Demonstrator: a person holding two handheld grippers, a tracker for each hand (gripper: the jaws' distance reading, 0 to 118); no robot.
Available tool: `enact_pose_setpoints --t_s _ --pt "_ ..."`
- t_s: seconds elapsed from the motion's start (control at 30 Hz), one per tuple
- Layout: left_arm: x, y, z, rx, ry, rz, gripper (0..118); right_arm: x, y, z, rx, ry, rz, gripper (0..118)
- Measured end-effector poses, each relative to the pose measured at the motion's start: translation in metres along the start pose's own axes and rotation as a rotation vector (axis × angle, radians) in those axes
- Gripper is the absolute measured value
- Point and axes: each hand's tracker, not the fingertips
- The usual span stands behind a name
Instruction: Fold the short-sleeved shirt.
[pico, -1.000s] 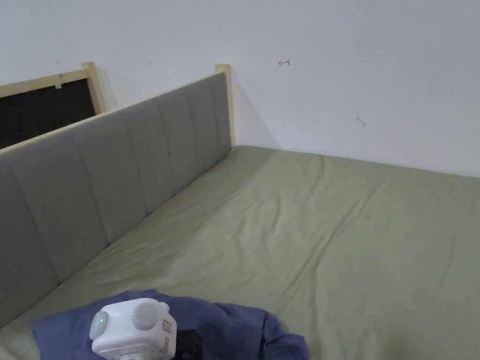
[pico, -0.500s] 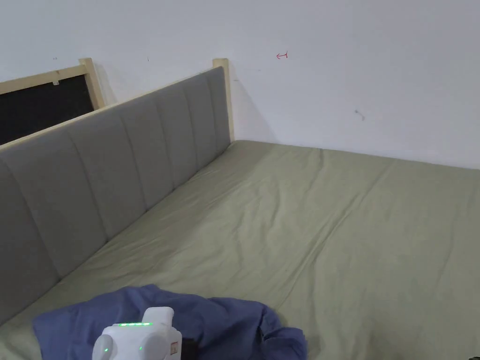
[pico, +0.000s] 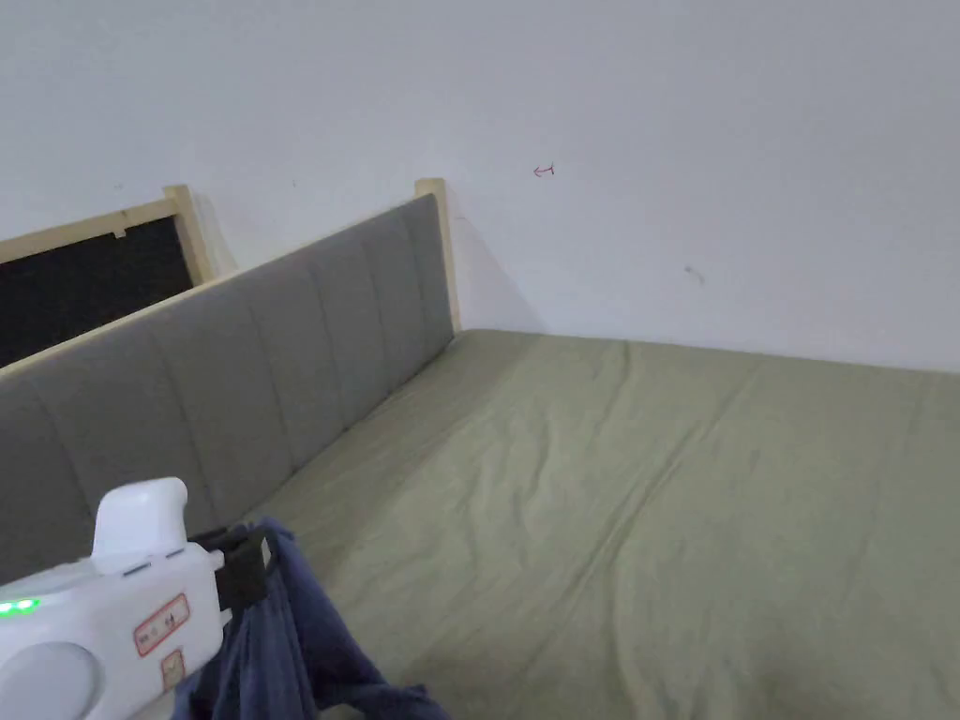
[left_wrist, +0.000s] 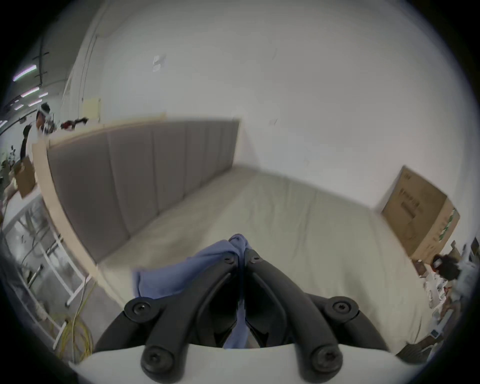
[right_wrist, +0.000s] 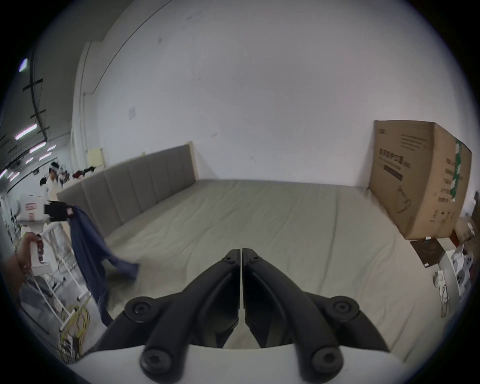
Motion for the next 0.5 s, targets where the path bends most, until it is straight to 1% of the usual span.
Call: enact_pose_setpoints --t_s 0.07,0.13,0.17,0.2,0.23,0.3,0.33,0.4,0.43,0.5 --pt "0.028 0.031 0.022 0.071 -0.068 -0.045 2 0.007 0.008 0.009 0.024 -0.014 -0.029 2" --pt "0.065 0.057 0.038 0.118 -0.150 -0.077 2 0.014 0.013 0.021 0.047 -0.027 -0.040 2" --pt "0.082 0.066 0.043 0.127 -0.220 -0.077 2 0.017 0.014 0.028 0.063 -0.035 -0.043 2" --pt "0.100 0.075 0.047 0.115 -0.330 -0.068 2 0.020 0.016 0.036 0.081 -0.047 -0.044 2" --pt "0.120 0.080 0.050 0.124 -0.407 -0.067 2 0.023 0.017 0.044 0.105 -0.070 -0.042 2" --pt "0.165 0.087 0.056 0.135 -0.512 -0.072 2 0.029 0.019 0.058 0.143 -0.138 -0.039 2" --pt "0.186 0.090 0.055 0.125 -0.574 -0.072 2 0.033 0.020 0.066 0.162 -0.159 -0.046 2" --pt "0.223 0.093 0.044 0.074 -0.679 -0.057 2 0.044 0.021 0.083 0.207 -0.167 -0.063 2" --pt "0.240 0.092 0.035 0.039 -0.718 -0.050 2 0.050 0.022 0.090 0.212 -0.182 -0.054 2" --pt "0.277 0.085 0.017 -0.024 -0.743 -0.044 2 0.061 0.022 0.100 0.199 -0.247 -0.023 2"
